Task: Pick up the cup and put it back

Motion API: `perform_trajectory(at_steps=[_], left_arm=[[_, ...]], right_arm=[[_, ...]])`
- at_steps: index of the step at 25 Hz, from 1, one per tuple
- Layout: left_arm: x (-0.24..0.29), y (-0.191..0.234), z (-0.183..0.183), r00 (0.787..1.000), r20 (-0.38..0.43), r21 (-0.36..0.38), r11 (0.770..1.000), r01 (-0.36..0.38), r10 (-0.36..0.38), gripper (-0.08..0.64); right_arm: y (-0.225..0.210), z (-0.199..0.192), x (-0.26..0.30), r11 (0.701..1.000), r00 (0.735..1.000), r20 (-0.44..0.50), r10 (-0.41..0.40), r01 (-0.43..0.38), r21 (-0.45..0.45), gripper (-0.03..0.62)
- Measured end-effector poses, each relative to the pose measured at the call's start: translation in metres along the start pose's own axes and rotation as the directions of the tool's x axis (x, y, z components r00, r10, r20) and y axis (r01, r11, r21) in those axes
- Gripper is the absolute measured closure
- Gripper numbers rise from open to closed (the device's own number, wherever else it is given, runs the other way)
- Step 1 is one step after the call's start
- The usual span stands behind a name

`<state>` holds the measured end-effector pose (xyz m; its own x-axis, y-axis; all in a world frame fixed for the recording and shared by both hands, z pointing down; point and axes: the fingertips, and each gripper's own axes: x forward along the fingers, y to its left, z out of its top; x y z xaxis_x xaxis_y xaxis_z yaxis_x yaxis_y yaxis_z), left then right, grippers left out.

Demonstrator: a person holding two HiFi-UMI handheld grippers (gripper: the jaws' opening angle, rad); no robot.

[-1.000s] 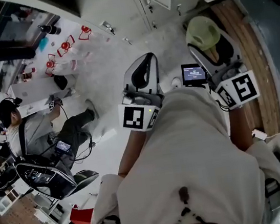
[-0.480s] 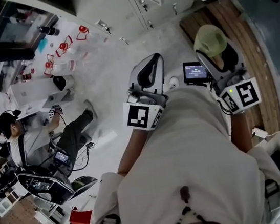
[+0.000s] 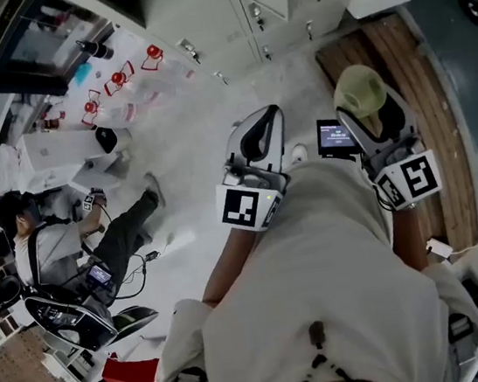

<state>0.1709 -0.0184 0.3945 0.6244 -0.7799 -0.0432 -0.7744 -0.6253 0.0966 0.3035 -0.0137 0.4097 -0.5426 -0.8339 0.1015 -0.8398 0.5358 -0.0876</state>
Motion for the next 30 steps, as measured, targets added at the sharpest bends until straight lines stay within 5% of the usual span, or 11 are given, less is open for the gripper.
perform_trajectory(at_steps=[7, 12, 30], left_arm=[[-0.004, 0.007, 0.001, 0.999, 0.007, 0.007, 0.999, -0.036, 0.036, 0.552], [-0.007, 0.016, 0.002, 0.998, 0.033, -0.063, 0.997, -0.052, 0.054, 0.551], [0.007, 0.063, -0.001, 0.997, 0.004, -0.054, 0.996, -0.071, 0.071, 0.551]], right_arm=[[0.011, 0.0, 0.009, 0.999, 0.999, -0.002, 0.043, -0.043, -0.006, 0.255], [0.014, -0.002, 0.014, 0.998, 0.998, -0.016, 0.055, -0.055, -0.007, 0.255], [0.021, -0.004, 0.072, 0.996, 0.995, -0.055, 0.086, -0.087, -0.015, 0.255]])
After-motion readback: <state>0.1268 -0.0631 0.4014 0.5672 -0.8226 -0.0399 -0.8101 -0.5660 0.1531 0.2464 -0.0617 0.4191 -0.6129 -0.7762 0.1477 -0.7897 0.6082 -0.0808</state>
